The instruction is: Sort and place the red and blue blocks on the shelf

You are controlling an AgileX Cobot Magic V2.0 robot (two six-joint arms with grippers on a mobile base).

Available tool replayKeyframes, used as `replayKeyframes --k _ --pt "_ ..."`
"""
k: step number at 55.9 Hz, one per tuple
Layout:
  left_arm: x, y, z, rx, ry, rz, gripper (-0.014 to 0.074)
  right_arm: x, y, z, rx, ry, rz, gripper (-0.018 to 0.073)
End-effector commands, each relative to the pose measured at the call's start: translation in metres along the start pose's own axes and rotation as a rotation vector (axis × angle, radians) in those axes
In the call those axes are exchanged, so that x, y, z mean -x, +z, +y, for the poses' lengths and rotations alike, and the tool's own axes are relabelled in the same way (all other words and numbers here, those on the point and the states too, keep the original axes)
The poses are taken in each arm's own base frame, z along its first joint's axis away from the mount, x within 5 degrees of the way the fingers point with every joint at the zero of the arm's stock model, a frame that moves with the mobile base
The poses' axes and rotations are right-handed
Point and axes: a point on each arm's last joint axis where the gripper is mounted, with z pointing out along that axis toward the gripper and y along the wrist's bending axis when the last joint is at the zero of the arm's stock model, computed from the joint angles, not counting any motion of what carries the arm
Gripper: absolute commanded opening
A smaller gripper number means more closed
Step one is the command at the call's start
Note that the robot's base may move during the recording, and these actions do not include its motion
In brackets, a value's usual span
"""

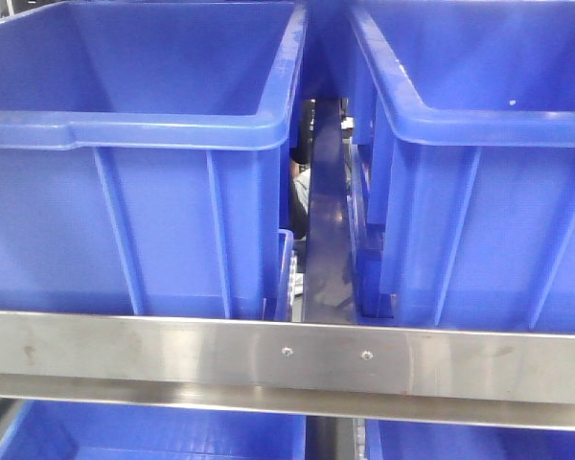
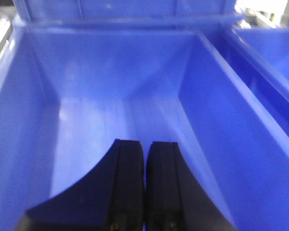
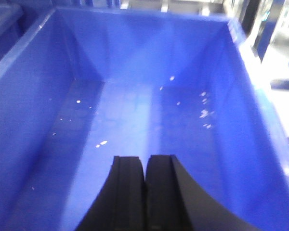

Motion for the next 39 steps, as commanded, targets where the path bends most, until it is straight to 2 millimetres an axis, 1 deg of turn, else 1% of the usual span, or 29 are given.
replayKeyframes --k 1,10,18,23,29,33,39 --pt "0.014 -0.018 0.002 0.009 -0.011 -0.113 0.0086 0.01 -0.014 0.0 0.002 -0.029 -0.12 0.0058" --pt "0.004 -0.046 0.016 0.079 -0.021 -0.118 0.0086 -0.01 -0.037 0.001 0.001 -0.032 -0.143 0.0058" --pt "0.0 -0.076 0.024 0.133 -0.032 -0.077 0.0086 -0.017 -0.056 0.001 0.0 -0.032 -0.193 0.0058" --pt "0.0 -0.094 0.024 0.149 -0.035 -0.067 0.0086 -0.019 -0.066 0.0 -0.003 -0.032 -0.208 0.0058" --pt "0.002 -0.117 0.021 0.151 -0.029 -0.107 0.0086 -0.025 -0.075 0.0 -0.01 -0.027 -0.149 0.0058" --pt "-0.002 -0.13 0.018 0.15 -0.023 -0.148 0.0086 -0.03 -0.081 -0.001 -0.011 -0.011 -0.111 0.0058" --pt "-0.016 -0.142 0.017 0.151 -0.013 -0.171 0.0086 -0.034 -0.088 0.0 -0.008 0.018 -0.079 0.0058"
